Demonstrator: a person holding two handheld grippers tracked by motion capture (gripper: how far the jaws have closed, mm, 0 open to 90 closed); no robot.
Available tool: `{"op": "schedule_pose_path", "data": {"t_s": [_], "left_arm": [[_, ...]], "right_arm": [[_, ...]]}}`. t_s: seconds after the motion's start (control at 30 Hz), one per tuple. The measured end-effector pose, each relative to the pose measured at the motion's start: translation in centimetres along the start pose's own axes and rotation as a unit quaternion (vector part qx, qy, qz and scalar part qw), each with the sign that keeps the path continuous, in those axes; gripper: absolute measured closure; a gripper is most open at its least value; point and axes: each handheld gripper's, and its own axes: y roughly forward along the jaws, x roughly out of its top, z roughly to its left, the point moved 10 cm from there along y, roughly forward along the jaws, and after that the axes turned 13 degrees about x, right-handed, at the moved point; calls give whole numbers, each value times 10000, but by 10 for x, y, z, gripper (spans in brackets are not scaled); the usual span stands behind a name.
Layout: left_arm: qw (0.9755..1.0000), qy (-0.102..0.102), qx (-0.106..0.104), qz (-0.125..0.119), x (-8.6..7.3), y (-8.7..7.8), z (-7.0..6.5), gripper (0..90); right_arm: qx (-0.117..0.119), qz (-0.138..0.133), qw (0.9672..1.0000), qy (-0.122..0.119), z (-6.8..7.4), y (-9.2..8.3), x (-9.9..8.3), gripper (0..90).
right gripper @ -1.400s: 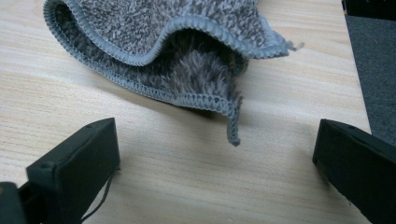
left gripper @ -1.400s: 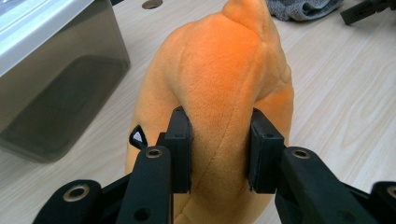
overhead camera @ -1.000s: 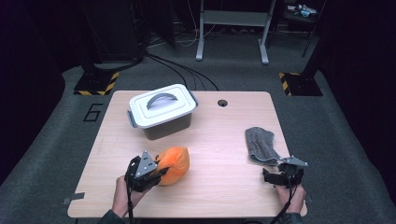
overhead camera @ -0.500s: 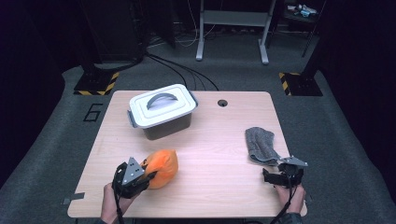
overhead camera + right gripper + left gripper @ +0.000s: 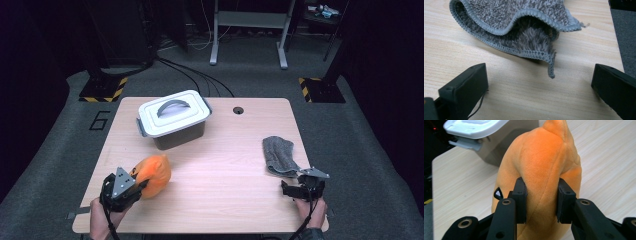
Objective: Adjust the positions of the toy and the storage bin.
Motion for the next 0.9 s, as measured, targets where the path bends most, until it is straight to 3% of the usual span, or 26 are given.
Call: {"op": "schedule_pose_path", "data": {"t_s": [0.43,0.9], "left_arm": [[9978,-93,578,306,-17,3,42,668],[9881,21,1367,704,-29,28,89,667]], "right_arm": [[1,0,10000,1,0,0,0,1],[-5,-15,10000,16,0,0,0,1]]}}
